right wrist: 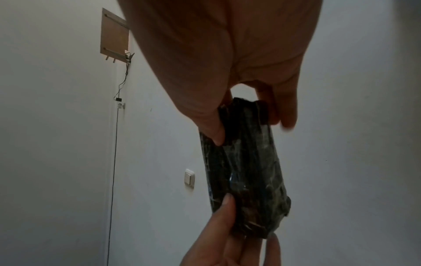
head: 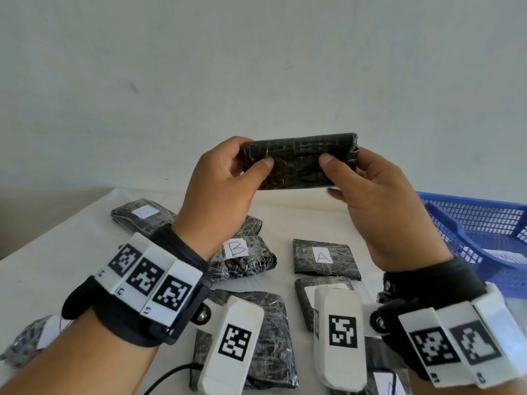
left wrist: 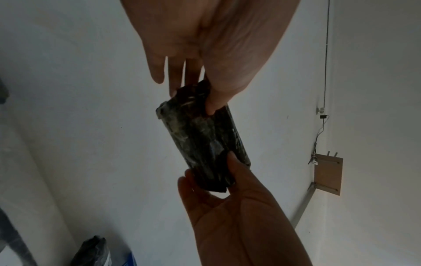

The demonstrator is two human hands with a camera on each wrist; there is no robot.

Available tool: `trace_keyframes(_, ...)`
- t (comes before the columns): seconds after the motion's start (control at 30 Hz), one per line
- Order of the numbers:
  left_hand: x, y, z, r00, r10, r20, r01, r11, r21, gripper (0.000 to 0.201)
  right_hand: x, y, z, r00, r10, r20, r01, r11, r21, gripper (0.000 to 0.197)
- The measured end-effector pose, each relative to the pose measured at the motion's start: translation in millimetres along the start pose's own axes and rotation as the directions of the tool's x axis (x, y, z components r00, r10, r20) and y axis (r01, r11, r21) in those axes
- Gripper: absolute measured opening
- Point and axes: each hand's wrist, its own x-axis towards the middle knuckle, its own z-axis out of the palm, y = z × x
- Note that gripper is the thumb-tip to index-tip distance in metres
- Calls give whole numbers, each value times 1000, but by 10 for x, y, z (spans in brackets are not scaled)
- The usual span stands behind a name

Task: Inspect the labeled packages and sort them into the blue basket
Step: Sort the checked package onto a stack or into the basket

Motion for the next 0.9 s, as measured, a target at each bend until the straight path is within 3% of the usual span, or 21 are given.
trace_keyframes(0.1,-5,21,-9,1000,18,17,-17,999,-33,13,2,3,-15,998,-58,-21,53,983,-178,34)
trace_keyframes(0.3,-41,45,22,994,-49,99,62,990,-127,11,-42,-55,-42,1000,11,2,-11,999,42,21)
trace_keyframes(0.4,-46,52,11,986,-91,137,114,978,-174,11,-42,-46,-10,999,3,32,-5,999,51,15)
trace_keyframes(0.5,-63,95,20,967,-128,220,172,965,-197,13,-32,-31,-5,1000,-11,-25,14,995,97,9)
trace_keyframes(0.67,-37,71,19,984,-68,163,101,975,-198,15,-50,-53,15,1000,8,23,-10,996,91,9)
trace_keyframes(0.8,-50,102,28,975,-68,211,113,971,-210,25,-46,-60,13,1000,-8,5,7,991,137,13)
trace_keyframes(0.9,-48,90,38,985,-52,167,89,971,-221,29,-47,-59,-2,998,41,56,-50,983,175,22)
